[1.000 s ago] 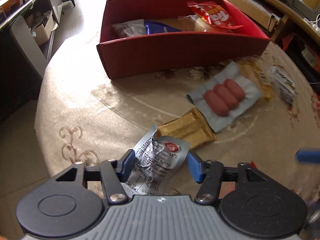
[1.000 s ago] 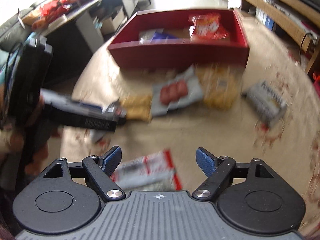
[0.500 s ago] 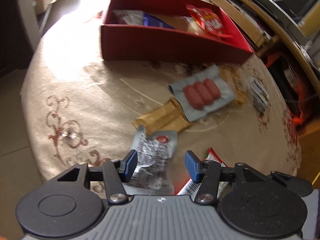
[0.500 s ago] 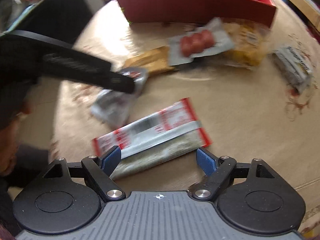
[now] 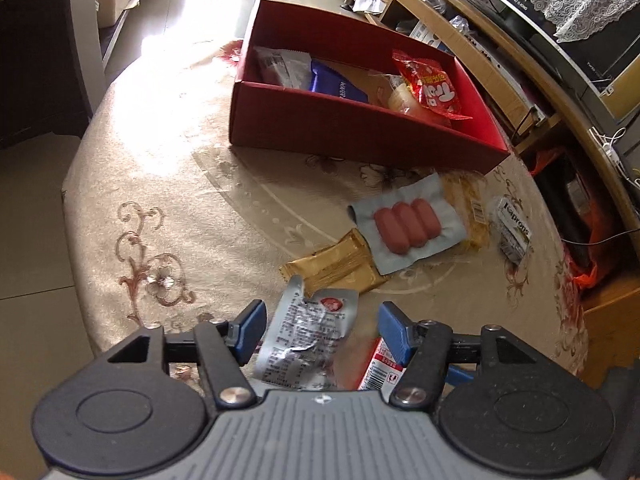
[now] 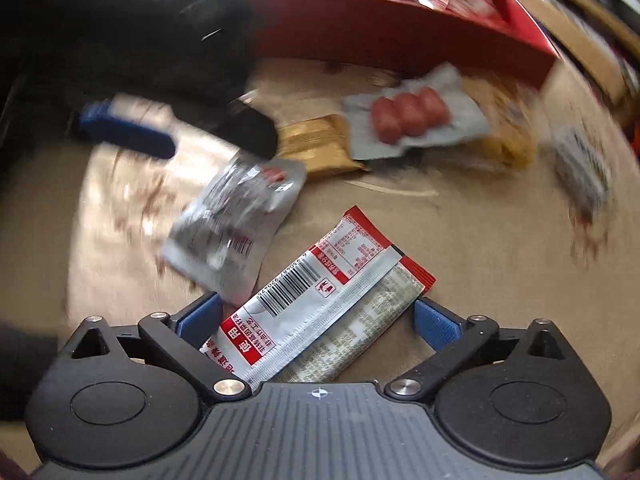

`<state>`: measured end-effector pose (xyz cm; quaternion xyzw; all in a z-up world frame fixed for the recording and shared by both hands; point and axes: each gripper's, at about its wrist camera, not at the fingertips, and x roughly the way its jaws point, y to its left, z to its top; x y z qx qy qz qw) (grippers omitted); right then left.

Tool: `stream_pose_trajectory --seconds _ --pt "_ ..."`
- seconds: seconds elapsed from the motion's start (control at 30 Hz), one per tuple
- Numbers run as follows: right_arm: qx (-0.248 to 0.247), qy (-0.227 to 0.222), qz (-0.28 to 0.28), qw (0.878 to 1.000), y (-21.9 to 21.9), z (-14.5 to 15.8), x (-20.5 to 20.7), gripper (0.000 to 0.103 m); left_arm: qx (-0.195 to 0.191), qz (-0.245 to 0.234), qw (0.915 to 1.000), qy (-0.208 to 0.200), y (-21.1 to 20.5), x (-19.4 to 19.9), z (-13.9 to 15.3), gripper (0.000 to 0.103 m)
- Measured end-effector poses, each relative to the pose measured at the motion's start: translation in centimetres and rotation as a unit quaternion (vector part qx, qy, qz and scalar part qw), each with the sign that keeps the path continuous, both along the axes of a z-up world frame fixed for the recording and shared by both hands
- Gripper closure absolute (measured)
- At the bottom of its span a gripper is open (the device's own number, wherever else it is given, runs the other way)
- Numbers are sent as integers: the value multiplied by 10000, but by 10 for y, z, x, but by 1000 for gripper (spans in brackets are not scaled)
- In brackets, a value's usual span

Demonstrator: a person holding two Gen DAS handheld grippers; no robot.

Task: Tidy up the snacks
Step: 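Grasp the silver crinkled pouch with the left tool while the right tool grasps the red-and-white striped pack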

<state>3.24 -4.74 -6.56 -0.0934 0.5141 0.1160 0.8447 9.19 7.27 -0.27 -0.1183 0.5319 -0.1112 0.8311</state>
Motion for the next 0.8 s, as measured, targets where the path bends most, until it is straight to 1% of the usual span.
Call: stream_pose_trajectory --seconds 0.03,0.07,0.1,0.13,0.17,0.23,0.3,0.37,0.43,0.47,0.5,0.53,0.57,0.63,0.7,0.73,0.8 --pt "-4 2 263 9997 0 1 -3 11 19 26 10000 5 1 0 -1 46" --pt "-38 107 462 9989 -5 3 -4 18 17 30 10000 28 1 0 -2 46" --pt "-95 173 610 9979 -11 6 -6 22 17 10 10000 68 1 0 -5 45" --pt "-133 274 735 9968 -21 10 -5 31 39 -26 9999 110 -1 0 -7 45" --pt "-191 355 752 9964 -30 12 -4 38 78 -73 9998 147 -4 0 -10 45" --pt "-389 403 687 9961 -47 15 0 40 218 -183 9994 209 -13 -1 -16 45" --pt "-407 405 577 9967 -61 15 3 41 360 -264 9988 218 -21 1 -22 45" --pt "-242 407 484 9977 -69 13 5 38 475 -333 9980 247 -28 4 -27 45" --pt "-182 339 437 9983 -73 11 4 36 694 -325 9967 253 -36 7 -34 43" --pt "-217 306 467 9982 -72 9 3 30 838 -327 9957 213 -39 9 -36 43" --pt "-304 246 475 9981 -72 8 3 25 928 -350 9950 154 -43 11 -37 38" --pt "-414 179 429 9981 -73 10 2 14 1012 -363 9942 65 -47 12 -37 38" --pt "-451 145 355 9982 -76 7 4 9 1105 -390 9931 25 -50 13 -38 38" --pt "-239 244 186 9992 -84 8 13 8 1310 -443 9904 -30 -56 12 -40 38" --pt "55 376 7 9993 -93 6 18 3 1495 -544 9872 -62 -62 10 -41 37" --pt "112 404 28 9991 -92 4 19 0 1543 -562 9864 -90 -63 9 -41 37" --pt "-40 322 91 9994 -86 1 17 0 1542 -556 9864 -91 -63 9 -41 36"
